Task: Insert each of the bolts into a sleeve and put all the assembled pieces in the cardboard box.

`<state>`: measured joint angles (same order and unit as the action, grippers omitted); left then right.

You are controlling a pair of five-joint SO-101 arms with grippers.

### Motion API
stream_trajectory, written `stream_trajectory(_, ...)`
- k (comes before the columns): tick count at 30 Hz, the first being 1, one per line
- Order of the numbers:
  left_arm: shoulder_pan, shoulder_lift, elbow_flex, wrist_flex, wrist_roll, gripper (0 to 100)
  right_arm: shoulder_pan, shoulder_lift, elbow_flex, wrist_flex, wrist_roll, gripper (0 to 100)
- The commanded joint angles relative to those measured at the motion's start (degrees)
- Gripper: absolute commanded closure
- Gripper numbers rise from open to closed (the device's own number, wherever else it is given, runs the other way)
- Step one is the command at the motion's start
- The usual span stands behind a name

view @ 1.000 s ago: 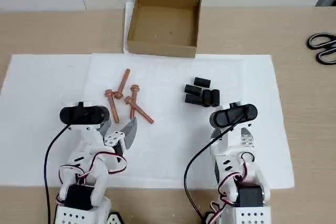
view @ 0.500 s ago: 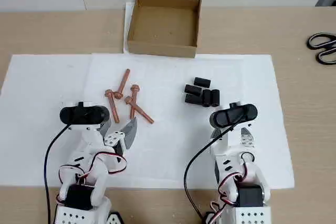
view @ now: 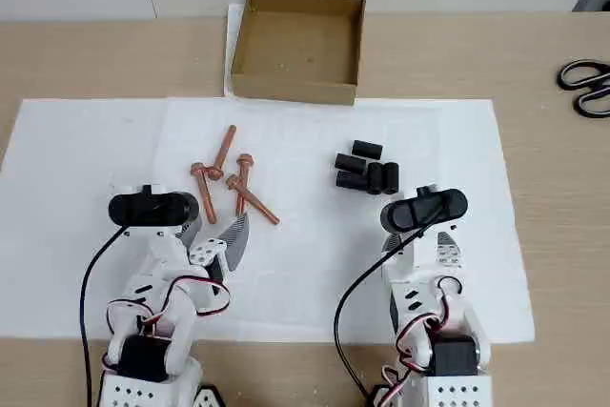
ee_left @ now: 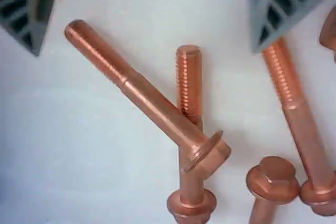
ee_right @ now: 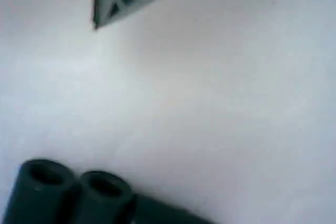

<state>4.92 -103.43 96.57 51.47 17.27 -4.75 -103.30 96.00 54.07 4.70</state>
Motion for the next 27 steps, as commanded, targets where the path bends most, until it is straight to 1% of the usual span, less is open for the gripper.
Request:
stream_trajectory(1, -0.53, -0.7, -0.22, 0.18, -0.26, 75, -0.13, -0.75, 0.44, -1.1, 0.26, 80.0)
stream_trajectory(22, -0.62, -0.7, -0.48, 0.7, -0.09, 75, -0.13, -0.75, 0.44, -1.1, 0.26, 80.0)
stream_trajectory(25, -1.14, -0.7, -4.0, 3.16, -0.09, 75, -0.13, -0.75, 0.44, -1.1, 0.26, 80.0)
stream_trajectory(27, -3.69, -0.7, -8.13, 3.96, 0.0, 75, -0.13, -0.75, 0.44, -1.1, 0.26, 80.0)
